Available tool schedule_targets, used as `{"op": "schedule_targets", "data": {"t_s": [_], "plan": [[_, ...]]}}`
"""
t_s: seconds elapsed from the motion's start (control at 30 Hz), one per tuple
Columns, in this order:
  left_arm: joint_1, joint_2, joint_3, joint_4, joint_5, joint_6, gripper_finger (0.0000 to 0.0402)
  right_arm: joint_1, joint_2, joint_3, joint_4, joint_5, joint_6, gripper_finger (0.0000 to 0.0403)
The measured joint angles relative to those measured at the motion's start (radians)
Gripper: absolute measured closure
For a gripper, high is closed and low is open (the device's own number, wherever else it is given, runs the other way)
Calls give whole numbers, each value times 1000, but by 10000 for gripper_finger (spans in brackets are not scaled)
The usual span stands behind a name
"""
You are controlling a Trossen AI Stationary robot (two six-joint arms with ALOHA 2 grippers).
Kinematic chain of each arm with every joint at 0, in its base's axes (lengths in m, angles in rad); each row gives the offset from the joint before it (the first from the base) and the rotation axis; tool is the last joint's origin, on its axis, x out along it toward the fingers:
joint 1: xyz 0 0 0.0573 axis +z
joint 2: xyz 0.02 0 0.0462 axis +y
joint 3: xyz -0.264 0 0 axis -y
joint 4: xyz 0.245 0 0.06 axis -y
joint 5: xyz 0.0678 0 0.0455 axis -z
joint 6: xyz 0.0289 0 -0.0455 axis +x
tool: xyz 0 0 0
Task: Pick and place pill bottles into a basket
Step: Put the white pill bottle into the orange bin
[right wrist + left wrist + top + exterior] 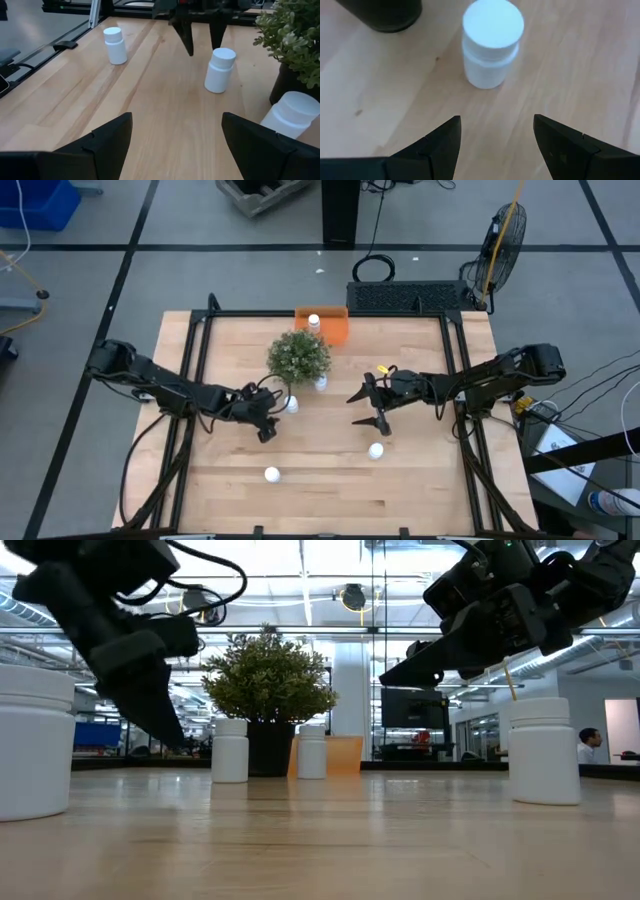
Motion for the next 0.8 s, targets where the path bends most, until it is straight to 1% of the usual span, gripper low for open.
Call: {"op": "schedule_targets", "data": {"t_s": [0.17, 0.27, 0.43, 0.67, 0.73, 0.8], "plan": [[5, 0, -91, 150, 20, 68, 149, 0, 0, 0, 3, 0, 0, 106], [12, 1, -124, 200, 21, 111, 149, 0, 0, 0, 3, 0, 0, 106], [46, 1, -135, 216, 21, 163, 149, 0, 0, 0, 3, 0, 0, 106], [85, 11, -140, 279, 12, 223, 149, 0, 0, 0, 3, 0, 6, 106], [76, 10, -165, 355, -3, 232, 149, 0, 0, 0, 2, -1, 12, 106], [66, 10, -217, 478, -12, 231, 149, 0, 0, 0, -2, -3, 12, 106]]}}
